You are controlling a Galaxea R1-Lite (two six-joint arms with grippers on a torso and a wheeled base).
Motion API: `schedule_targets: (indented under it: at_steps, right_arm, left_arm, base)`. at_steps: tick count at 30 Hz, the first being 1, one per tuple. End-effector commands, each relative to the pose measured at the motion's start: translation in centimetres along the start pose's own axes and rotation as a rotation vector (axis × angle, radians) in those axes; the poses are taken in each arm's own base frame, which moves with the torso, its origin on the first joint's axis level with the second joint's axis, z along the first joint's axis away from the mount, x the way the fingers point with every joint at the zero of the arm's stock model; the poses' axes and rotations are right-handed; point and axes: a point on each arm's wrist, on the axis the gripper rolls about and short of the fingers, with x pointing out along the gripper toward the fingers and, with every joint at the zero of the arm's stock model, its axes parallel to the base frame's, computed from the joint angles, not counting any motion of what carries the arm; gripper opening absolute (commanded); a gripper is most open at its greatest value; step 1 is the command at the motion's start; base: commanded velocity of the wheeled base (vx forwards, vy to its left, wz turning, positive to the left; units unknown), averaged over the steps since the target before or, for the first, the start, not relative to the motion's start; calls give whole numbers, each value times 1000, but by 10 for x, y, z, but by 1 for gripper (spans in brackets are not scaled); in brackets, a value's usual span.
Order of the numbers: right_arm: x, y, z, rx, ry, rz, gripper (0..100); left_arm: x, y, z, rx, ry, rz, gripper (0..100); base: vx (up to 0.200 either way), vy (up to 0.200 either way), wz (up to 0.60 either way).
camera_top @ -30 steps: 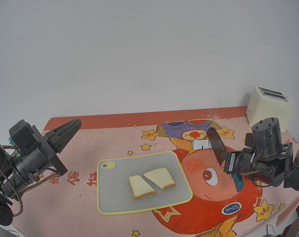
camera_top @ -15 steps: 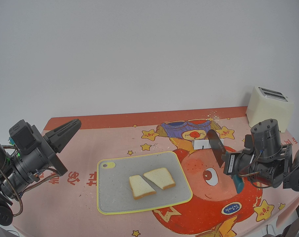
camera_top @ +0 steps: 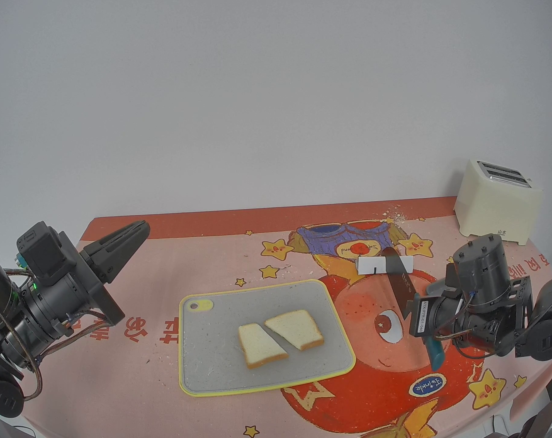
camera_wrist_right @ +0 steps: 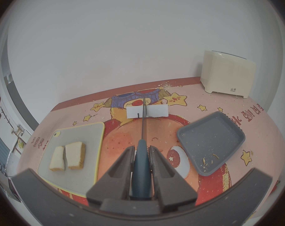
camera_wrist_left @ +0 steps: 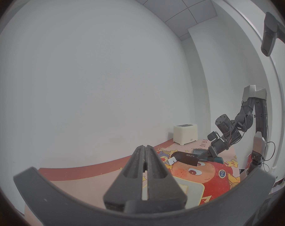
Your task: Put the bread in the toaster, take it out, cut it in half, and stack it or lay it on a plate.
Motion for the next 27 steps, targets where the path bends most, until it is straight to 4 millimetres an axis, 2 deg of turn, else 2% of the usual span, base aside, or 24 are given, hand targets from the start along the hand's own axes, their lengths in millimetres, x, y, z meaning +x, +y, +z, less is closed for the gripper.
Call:
schedule_targets:
  at_steps: [1, 15, 16, 27]
  right_arm:
    - [2, 0, -3, -6, 13, -5, 0]
    - [5, 0, -9, -16, 37, -11, 0]
    - [5, 0, -9, -14, 36, -11, 100]
    - [-5, -2, -1, 6, -8, 8, 100]
  left_arm:
    - [0, 0, -1, -2, 4, 0, 0]
    - [0, 0, -1, 0, 4, 0, 0]
    - [0, 0, -1, -2, 4, 0, 0]
    - [-1, 0, -2, -3, 7, 0, 0]
  base:
    - [0, 0, 0]
    - [0, 0, 0]
    - [0, 0, 0]
    - [0, 0, 0]
